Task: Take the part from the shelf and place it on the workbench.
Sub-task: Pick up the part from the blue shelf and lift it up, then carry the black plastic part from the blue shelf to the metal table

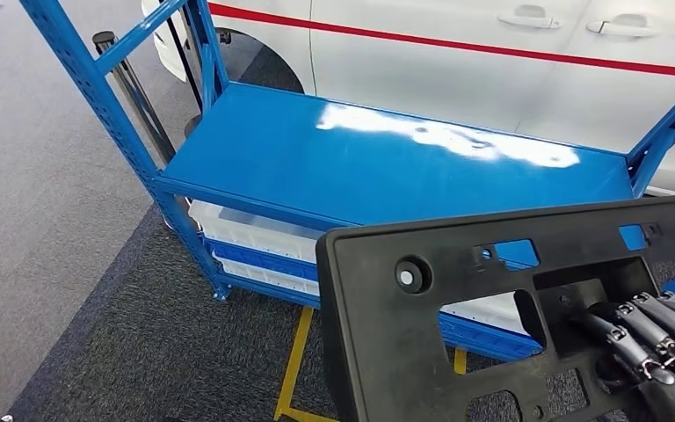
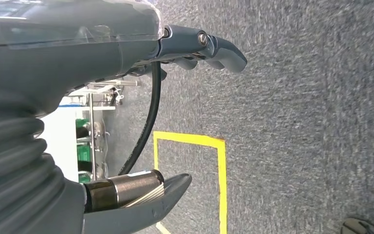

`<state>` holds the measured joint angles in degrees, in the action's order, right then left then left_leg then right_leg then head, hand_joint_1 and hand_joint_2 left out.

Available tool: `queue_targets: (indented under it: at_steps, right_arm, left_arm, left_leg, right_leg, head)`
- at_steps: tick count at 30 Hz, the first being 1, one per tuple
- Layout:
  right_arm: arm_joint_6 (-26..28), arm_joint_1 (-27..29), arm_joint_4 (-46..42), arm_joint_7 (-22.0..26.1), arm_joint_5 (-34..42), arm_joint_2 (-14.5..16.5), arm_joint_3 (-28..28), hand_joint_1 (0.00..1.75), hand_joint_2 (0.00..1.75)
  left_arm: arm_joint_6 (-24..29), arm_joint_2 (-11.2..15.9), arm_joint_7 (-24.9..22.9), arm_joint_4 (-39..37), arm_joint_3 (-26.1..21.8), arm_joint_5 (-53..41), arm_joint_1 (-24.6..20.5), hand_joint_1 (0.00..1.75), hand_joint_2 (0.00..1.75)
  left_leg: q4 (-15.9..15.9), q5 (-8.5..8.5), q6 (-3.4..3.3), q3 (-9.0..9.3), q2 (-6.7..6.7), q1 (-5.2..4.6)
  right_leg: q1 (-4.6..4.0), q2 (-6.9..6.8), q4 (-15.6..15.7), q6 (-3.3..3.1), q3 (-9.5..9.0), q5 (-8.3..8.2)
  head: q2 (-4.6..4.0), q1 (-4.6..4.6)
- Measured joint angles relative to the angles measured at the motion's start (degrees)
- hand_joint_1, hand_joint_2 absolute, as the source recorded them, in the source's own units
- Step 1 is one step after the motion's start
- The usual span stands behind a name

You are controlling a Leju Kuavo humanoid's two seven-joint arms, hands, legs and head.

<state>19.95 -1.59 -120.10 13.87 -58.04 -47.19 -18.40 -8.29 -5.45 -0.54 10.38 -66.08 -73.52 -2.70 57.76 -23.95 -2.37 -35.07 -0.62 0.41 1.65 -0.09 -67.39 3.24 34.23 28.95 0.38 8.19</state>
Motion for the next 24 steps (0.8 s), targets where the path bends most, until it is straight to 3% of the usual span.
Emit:
queue_targets:
  at_steps: [2, 3, 5, 6, 7, 10, 11, 12, 13, 15, 17, 18, 20, 21, 22, 24]
  right_arm:
    - [-0.01, 0.18, -0.63, 0.01, -0.62, 0.05, -0.91, 1.75, 1.75]
    - [-0.02, 0.21, -0.83, -0.03, -0.83, 0.08, -1.36, 1.75, 1.75]
    - [-0.03, 0.25, -1.1, -0.18, -1.08, 0.17, -2.11, 1.75, 1.75]
    - [-0.02, 0.15, -1.19, -0.36, -1.15, 0.21, -2.48, 1.75, 1.75]
    - [-0.01, 0.08, -1.26, -0.63, -1.2, 0.28, -2.87, 1.75, 1.75]
    - [-0.23, -1.01, -1.02, -1.65, -1.43, 1.19, -4.76, 1.75, 1.75]
    - [-0.47, -1.78, -0.66, -1.96, -1.61, 1.93, -5.72, 1.75, 1.75]
    - [-0.78, -2.63, -0.17, -2.23, -1.81, 2.8, -6.74, 1.75, 1.75]
    - [-1.05, -3.42, 0.37, -2.45, -2.01, 3.65, -7.7, 1.75, 1.75]
    - [-1.41, -4.81, 1.3, -2.8, -2.16, 4.97, -9.23, 1.75, 1.75]
    - [-1.79, -6.5, 2.11, -3.28, -1.93, 6.09, -10.49, 1.75, 1.75]
    - [-2.02, -7.46, 2.59, -3.6, -1.73, 6.65, -11.16, 1.75, 1.75]
    - [-2.32, -9.05, 3.65, -4.31, -1.2, 7.56, -12.46, 1.75, 1.75]
    - [-2.29, -9.51, 4.1, -4.7, -0.91, 7.81, -12.96, 1.75, 1.75]
    - [-2.19, -9.76, 4.45, -5.14, -0.6, 7.93, -13.29, 1.75, 1.75]
    - [-1.61, -9.59, 4.88, -6.27, 0.08, 7.93, -13.51, 1.75, 1.75]
  left_arm:
    - [-0.08, 0.02, 0.03, 0.0, -0.13, 0.26, 0.0, 0.0, 1.75]
    - [-0.16, 0.03, 0.03, 0.0, -0.22, 0.38, 0.02, 0.0, 1.75]
    - [-0.38, 0.06, 0.02, 0.0, -0.44, 0.5, 0.14, 0.0, 1.75]
    - [-0.48, 0.08, -0.02, 0.0, -0.58, 0.54, 0.22, 0.0, 1.75]
    - [-0.56, 0.11, -0.1, 0.0, -0.72, 0.63, 0.3, 0.0, 1.75]
    - [-0.9, 0.58, -0.39, 0.0, -1.29, 1.48, 0.41, 0.0, 1.75]
    - [-1.14, 0.9, -0.44, 0.0, -1.56, 1.83, 0.41, 0.0, 1.75]
    - [-1.43, 1.24, -0.46, 0.0, -1.87, 2.17, 0.39, 0.0, 1.75]
    - [-1.68, 1.6, -0.47, 0.0, -2.16, 2.39, 0.38, 0.0, 1.75]
    - [-1.92, 2.23, -0.55, 0.01, -2.62, 2.69, 0.34, 0.0, 1.75]
    - [-1.99, 2.73, -0.89, 0.02, -2.91, 2.84, 0.32, 0.0, 1.75]
    - [-2.03, 2.91, -1.12, 0.02, -3.05, 2.87, 0.31, 0.0, 1.75]
    - [-2.09, 3.19, -1.47, 0.02, -3.43, 2.89, 0.38, 0.0, 1.75]
    - [-2.09, 3.27, -1.53, 0.02, -3.61, 2.89, 0.41, 0.0, 1.75]
    - [-2.07, 3.32, -1.47, 0.02, -3.74, 2.88, 0.45, 0.0, 1.75]
    - [-1.95, 3.32, -0.9, 0.02, -3.83, 2.62, 0.64, 0.0, 1.75]
  left_leg:
    - [1.09, 0.5, 0.68, -1.1, 0.07, 0.01]
    - [1.3, 0.82, 1.05, -1.3, 0.13, -0.05]
    - [1.33, 1.5, 1.86, -1.47, 0.23, -0.07]
    - [1.67, 1.07, 2.22, -1.83, 0.3, 0.01]
    - [2.73, -0.42, 2.54, -2.4, 0.36, 0.1]
    - [11.64, -8.76, 3.15, -4.98, 0.43, 0.26]
    - [14.98, -10.31, 3.26, -5.47, 0.43, 0.26]
    - [17.06, -10.41, 3.26, -5.3, 0.43, 0.25]
    - [17.27, -9.3, 3.16, -4.19, 0.43, 0.24]
    - [11.48, -6.42, 2.56, 1.23, 0.47, 0.09]
    - [2.89, -6.57, 1.88, 7.34, 0.5, -0.25]
    - [0.27, -7.14, 1.65, 8.94, 0.5, -0.44]
    - [-1.12, -6.64, 1.16, 9.05, 0.46, -0.64]
    - [-1.48, -5.88, 0.77, 8.68, 0.35, -0.6]
    - [-1.72, -4.99, 0.27, 8.08, 0.24, -0.5]
    - [-2.02, -3.22, -0.41, 6.4, 0.01, -0.31]
  right_leg:
    - [-0.18, 0.2, 6.64, -0.55, -4.62, 0.84]
    - [-0.4, 0.31, 8.1, -1.07, -5.38, 1.58]
    - [-0.54, 0.33, 8.4, -2.25, -4.96, 1.13]
    - [-0.5, 0.2, 8.41, -2.86, -4.49, 0.63]
    - [-0.41, 0.06, 8.52, -3.46, -3.87, -0.01]
    - [-0.54, -0.13, 8.54, -4.42, -1.27, -2.24]
    - [-0.65, -0.1, 8.47, -4.46, -0.3, -3.0]
    - [-0.77, -0.06, 8.36, -4.47, 0.68, -3.74]
    - [-0.87, -0.04, 8.23, -4.42, 1.64, -4.45]
    - [-0.99, -0.07, 7.92, -4.2, 3.33, -5.74]
    - [-1.11, -0.17, 7.78, -3.75, 4.14, -6.82]
    - [-1.06, -0.25, 7.86, -3.44, 4.16, -7.33]
    - [-0.93, -0.38, 8.5, -2.64, 4.05, -8.55]
    - [-0.83, -0.35, 8.54, -2.28, 4.22, -8.48]
    - [-0.79, -0.29, 7.98, -1.99, 4.58, -7.32]
    - [-0.67, -0.14, 3.41, -1.54, 5.95, -1.56]
  head:
    - [0.01, 0.1]
    - [0.02, 0.16]
    - [0.0, 0.19]
    - [0.01, 0.21]
    - [0.0, 0.21]
    - [-0.01, 0.26]
    - [-0.01, 0.27]
    - [-0.01, 0.28]
    - [-0.01, 0.28]
    - [0.0, 0.29]
    - [0.01, 0.26]
    - [0.01, 0.25]
    - [0.01, 0.21]
    - [0.0, 0.21]
    - [0.0, 0.2]
    - [-0.01, 0.17]
